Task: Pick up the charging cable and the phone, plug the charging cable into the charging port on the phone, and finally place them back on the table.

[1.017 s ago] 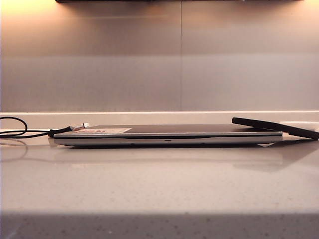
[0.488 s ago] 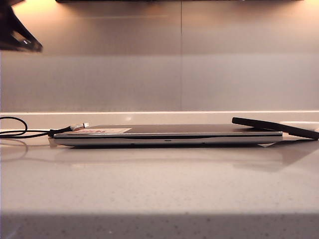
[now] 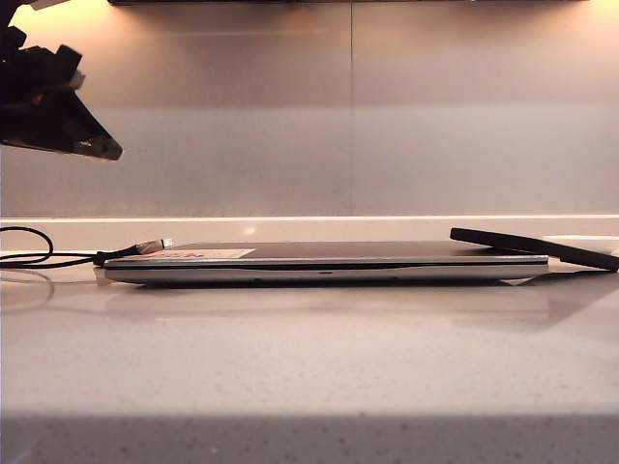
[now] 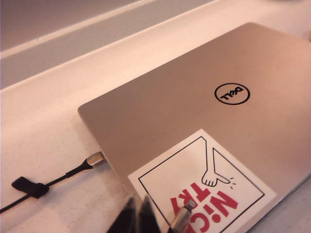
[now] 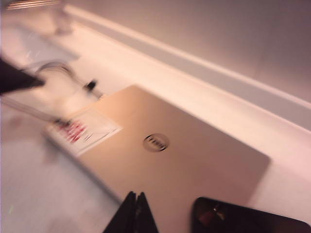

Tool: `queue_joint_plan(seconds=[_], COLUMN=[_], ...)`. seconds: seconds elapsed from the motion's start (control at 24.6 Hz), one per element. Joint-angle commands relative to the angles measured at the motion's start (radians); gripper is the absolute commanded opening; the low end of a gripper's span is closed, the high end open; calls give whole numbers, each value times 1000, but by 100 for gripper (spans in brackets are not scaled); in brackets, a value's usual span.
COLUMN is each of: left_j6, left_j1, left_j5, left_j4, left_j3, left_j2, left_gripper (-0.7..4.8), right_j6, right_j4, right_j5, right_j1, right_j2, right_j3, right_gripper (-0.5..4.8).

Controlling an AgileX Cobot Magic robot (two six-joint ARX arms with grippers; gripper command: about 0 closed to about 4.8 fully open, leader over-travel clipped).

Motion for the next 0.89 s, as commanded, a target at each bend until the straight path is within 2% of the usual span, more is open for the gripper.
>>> queue_joint_plan(seconds=[0.04,0.2,0.45,0.49,0.61,0.73,0.89], left_j6=[37,129,150,149,150,185,238], left_j1=[0,0,1,1,1,2,3], left_j5=[1,1,1,1,1,1,1], left_j4=[-19,-72,-68,-67,-64,-68,-58], left_j3=[3,0,-45,-50,-68,-73,-73], left_j2=[-2,-1,3,3,3,4,4], left_gripper=[-6,-6,1,12,100,122,122], right_j6=[-69,-68,-68,-68,-68,-68,-68], right_j4=[-34,-44,-44,-44,-44,-44,-44], right_j5=[39,90,90,90,89,89,89], right_j1=[67,142,146,146,146,146,146], right_j2=[0,2,11,11,11,11,10], right_j3=[6,5,5,5,5,5,5], right_gripper=[-2,-2,-2,-2,-2,-2,-2])
